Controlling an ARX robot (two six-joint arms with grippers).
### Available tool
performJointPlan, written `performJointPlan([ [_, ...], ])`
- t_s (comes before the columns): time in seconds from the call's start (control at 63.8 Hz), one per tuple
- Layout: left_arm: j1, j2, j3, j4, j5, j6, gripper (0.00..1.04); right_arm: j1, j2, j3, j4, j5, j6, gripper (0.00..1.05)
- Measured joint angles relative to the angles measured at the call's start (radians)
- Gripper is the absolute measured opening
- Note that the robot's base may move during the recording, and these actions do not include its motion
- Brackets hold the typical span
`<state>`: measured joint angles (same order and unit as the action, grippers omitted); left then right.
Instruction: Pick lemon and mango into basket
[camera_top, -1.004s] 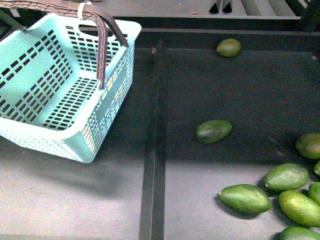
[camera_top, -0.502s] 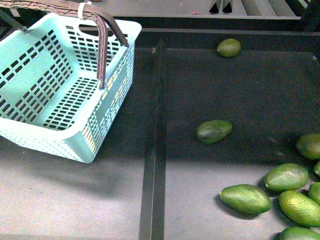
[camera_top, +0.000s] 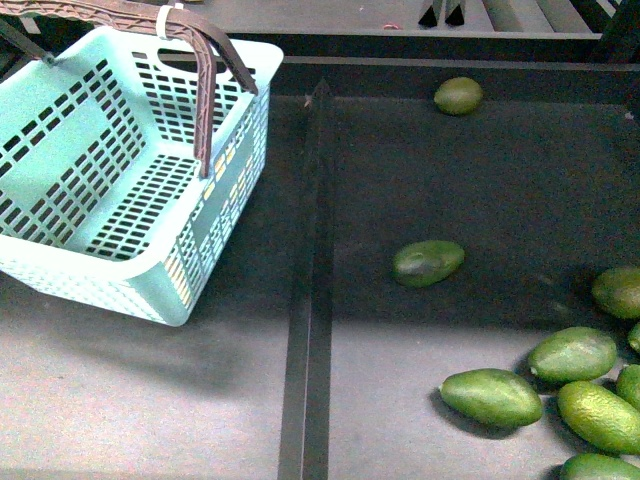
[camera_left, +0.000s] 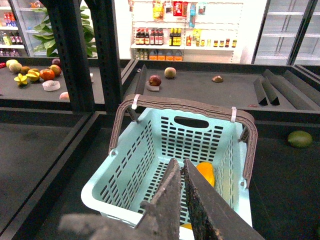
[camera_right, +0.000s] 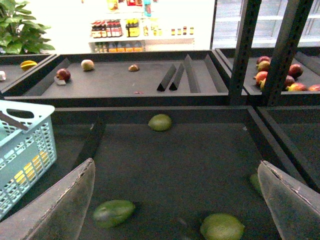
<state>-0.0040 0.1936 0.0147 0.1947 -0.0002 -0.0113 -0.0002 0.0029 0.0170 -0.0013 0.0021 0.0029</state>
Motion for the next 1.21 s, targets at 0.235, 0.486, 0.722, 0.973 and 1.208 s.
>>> performJointPlan([
  [0.235, 0.000, -0.184, 0.000, -0.191, 0.000, 0.000, 0.04, 0.000, 0.000, 0.000, 0.000, 0.000, 0.000, 0.96],
  [0.486, 0.000, -0.187, 0.000, -0.193, 0.000, 0.000, 0.04, 0.000, 0.000, 0.000, 0.000, 0.000, 0.000, 0.96],
  [0.722, 0.000, -0.187, 0.000, -0.193, 0.000, 0.000, 0.12, 0.000, 0.000, 0.000, 0.000, 0.000, 0.000, 0.96],
  [0.973, 0.000, -0.187, 0.000, -0.193, 0.000, 0.000, 0.67, 0.000, 0.000, 0.000, 0.000, 0.000, 0.000, 0.96],
  [1.208, 0.000, -0.187, 0.000, -0.193, 0.000, 0.002, 0.97, 0.000, 0.000, 0.000, 0.000, 0.000, 0.000, 0.96],
])
